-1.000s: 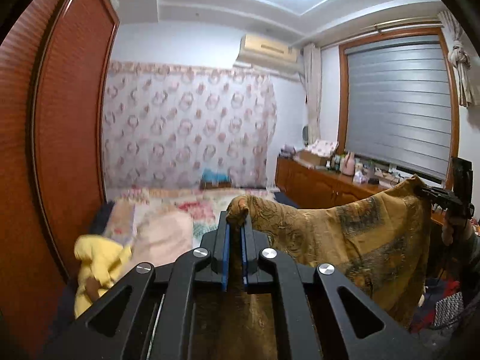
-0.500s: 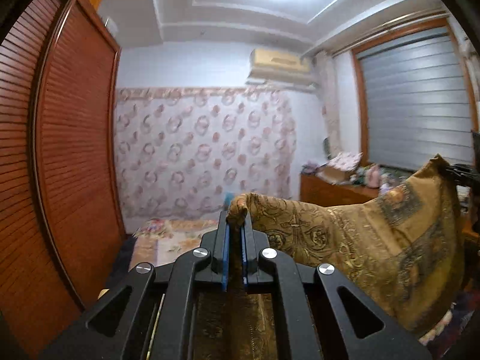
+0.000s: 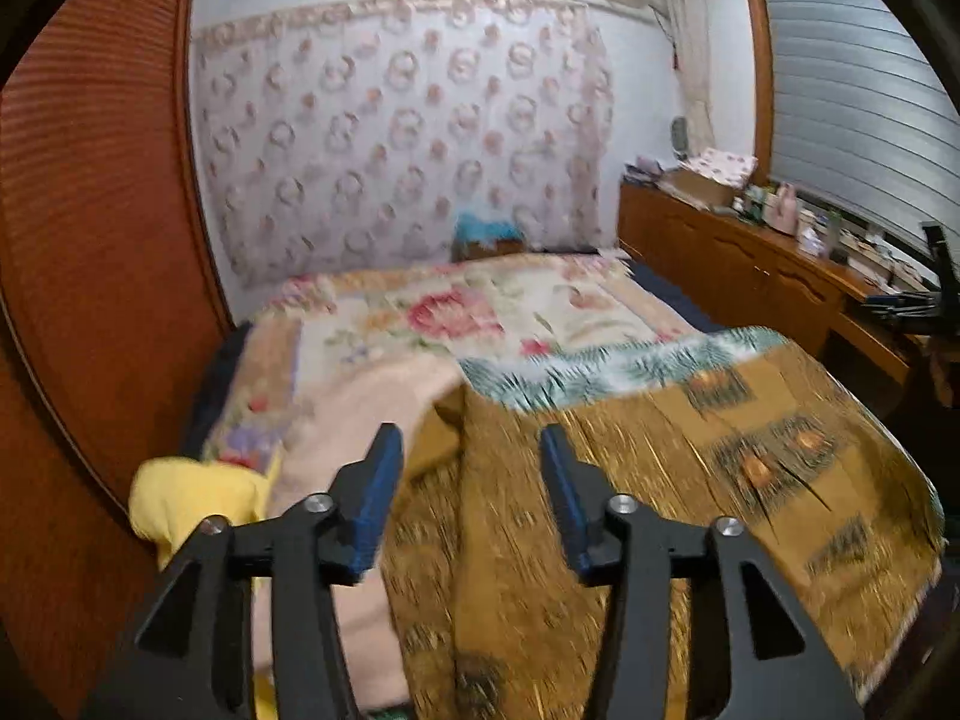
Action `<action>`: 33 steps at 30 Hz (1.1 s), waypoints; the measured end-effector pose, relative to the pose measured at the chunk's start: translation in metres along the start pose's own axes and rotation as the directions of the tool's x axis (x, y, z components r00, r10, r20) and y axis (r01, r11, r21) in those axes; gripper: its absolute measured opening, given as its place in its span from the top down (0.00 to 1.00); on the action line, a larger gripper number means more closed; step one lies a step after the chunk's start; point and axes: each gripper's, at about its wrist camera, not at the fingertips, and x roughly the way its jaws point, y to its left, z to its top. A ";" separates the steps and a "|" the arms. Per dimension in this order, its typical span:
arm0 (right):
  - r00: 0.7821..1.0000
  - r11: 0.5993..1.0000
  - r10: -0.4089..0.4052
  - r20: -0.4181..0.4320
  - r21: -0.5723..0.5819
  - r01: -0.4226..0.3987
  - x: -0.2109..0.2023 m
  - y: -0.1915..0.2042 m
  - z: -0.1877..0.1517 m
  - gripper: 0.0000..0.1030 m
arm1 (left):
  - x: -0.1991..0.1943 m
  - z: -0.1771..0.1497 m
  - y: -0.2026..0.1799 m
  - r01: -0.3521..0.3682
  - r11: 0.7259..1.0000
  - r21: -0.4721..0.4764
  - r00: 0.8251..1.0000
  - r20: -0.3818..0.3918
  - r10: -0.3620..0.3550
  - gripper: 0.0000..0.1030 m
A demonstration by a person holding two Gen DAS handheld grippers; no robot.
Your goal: Fold small clothes
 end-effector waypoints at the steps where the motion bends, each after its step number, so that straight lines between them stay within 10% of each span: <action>1: 1.000 1.000 0.004 -0.010 -0.009 -0.004 0.003 0.002 -0.004 0.45 | -0.004 -0.006 -0.003 0.011 1.000 -0.001 1.000 -0.008 -0.011 0.28; 10: 0.992 0.993 0.117 -0.042 0.012 -0.117 -0.015 -0.020 -0.055 0.45 | -0.008 -0.057 -0.039 0.081 0.997 -0.002 0.991 -0.109 -0.081 0.21; 20: 0.979 0.992 0.094 -0.183 0.097 -0.078 -0.032 -0.041 -0.081 0.45 | 0.018 -0.097 -0.062 0.100 0.995 0.011 0.962 -0.258 -0.094 0.21; 33: 0.990 0.996 0.053 -0.133 0.073 -0.043 -0.022 -0.033 -0.106 0.45 | 0.032 -0.110 -0.072 0.083 0.996 0.041 0.946 -0.318 -0.066 0.13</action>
